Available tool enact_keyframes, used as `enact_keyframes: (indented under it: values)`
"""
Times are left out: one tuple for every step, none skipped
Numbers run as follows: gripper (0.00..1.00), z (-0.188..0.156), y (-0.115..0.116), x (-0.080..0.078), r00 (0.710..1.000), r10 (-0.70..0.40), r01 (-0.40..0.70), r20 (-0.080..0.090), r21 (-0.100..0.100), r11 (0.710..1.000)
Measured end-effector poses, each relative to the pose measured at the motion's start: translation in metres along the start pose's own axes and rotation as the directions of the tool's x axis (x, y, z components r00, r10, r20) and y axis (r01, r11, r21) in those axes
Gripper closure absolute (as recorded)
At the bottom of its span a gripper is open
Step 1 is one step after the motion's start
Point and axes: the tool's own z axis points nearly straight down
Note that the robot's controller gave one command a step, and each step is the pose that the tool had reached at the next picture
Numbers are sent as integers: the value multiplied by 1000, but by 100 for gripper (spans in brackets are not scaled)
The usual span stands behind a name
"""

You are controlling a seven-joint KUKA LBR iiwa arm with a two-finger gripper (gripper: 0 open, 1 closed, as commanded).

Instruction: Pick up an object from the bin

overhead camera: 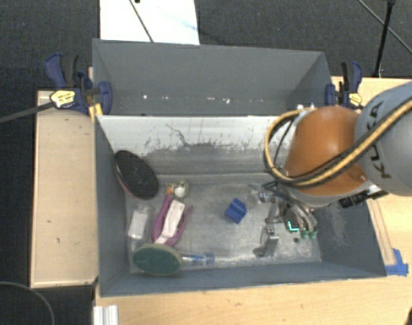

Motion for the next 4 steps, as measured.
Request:
enact_keyframes:
  values:
    - [0, 46, -43, -10, 990, -138, 138, 4, 2, 990]
    - [0, 73, -4, -48, 992, -126, 126, 11, -1, 992]
    - [0, 86, 11, -76, 860, -511, 511, 13, 7, 860]
    - [100, 84, 12, -76, 862, -507, 507, 16, 6, 862]
